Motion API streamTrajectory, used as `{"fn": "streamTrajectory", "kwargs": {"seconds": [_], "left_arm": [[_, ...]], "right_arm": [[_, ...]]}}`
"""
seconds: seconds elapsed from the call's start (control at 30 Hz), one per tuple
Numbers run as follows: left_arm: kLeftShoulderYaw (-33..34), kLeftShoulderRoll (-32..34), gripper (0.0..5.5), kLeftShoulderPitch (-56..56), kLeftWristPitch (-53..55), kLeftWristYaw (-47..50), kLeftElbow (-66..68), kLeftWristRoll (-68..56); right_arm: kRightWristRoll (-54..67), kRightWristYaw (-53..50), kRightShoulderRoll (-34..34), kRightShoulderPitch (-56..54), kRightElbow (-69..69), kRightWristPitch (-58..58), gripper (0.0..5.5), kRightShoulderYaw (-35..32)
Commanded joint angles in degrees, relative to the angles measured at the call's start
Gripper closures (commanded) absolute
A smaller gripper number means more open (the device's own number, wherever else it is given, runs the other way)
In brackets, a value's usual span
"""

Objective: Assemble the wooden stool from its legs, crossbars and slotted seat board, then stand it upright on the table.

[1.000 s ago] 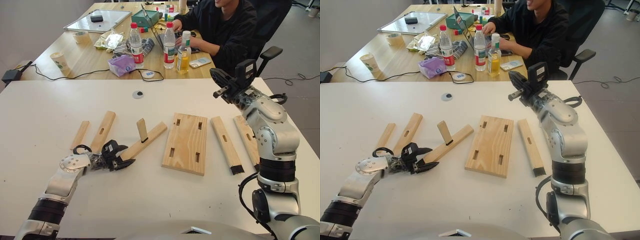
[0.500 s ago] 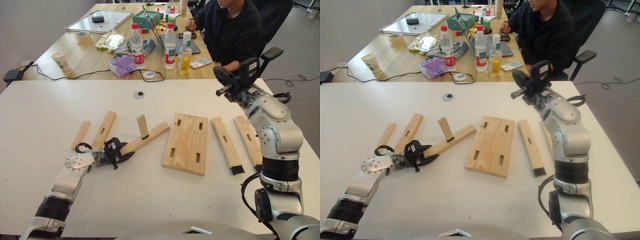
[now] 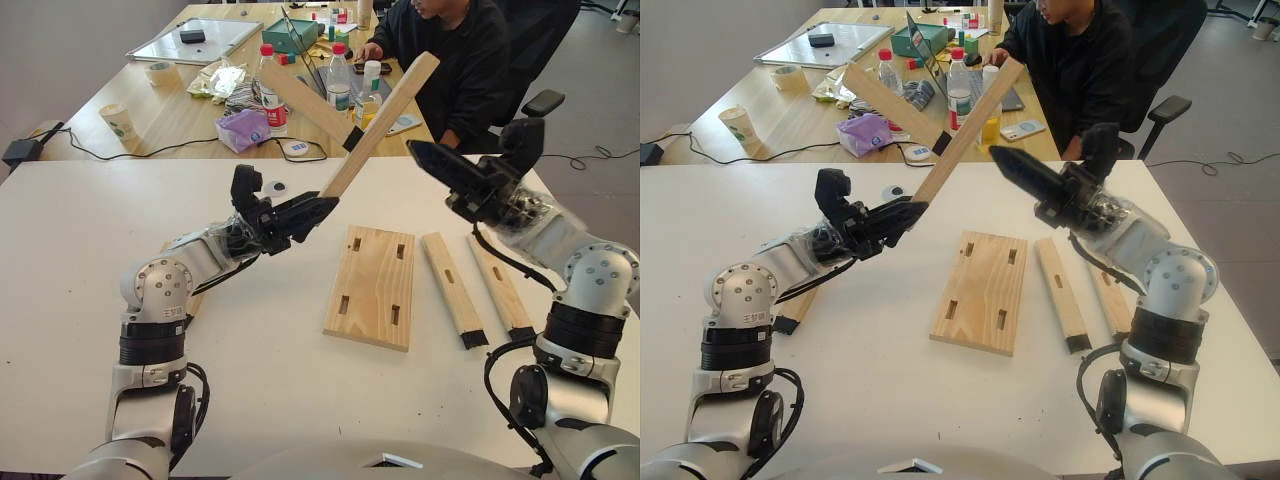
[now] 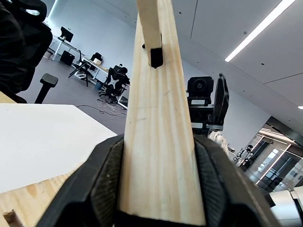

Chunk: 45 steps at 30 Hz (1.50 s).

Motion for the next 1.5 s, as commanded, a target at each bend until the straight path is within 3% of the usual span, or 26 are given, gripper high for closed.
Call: {"fn": "streamTrajectory", "kwargs": {"seconds": [0.03,0.17,0.43,0.73,1.1,1.37,1.5], "left_arm": [[0.6,-0.6,3.46,-2.9,2.1,0.7,0.0,-2.5],[0.9,-1.2,3.46,-2.7,3.2,1.0,-0.8,-4.5],[-0.1,-1.7,3.46,-0.7,5.0,0.3,-3.4,-6.9],[-1.4,-2.4,3.46,0.4,4.5,0.8,-4.8,-6.8],[-1.3,-2.8,3.46,0.0,4.4,2.3,-5.1,-7.7],[-1.8,-2.7,3.46,-0.1,3.9,3.4,-4.5,-6.1],[-1.4,-0.5,2.54,-0.4,4.1,1.3,-1.2,-5.0]], "right_arm": [[3.4,-0.8,0.5,0.1,-0.2,1.3,2.17,0.9],[3.5,-3.1,1.2,-1.0,0.9,0.4,1.39,2.2],[5.8,-9.6,5.5,-5.3,5.0,-2.1,1.35,2.1],[10.7,-10.0,4.9,-5.3,4.1,-0.4,1.35,3.1],[14.0,-12.3,4.7,-5.4,5.3,-0.9,3.41,3.5],[16.1,-13.4,4.5,-5.5,5.2,-1.2,3.42,3.3],[11.6,-11.7,2.8,-4.9,4.1,-3.0,3.42,3.8]]}}
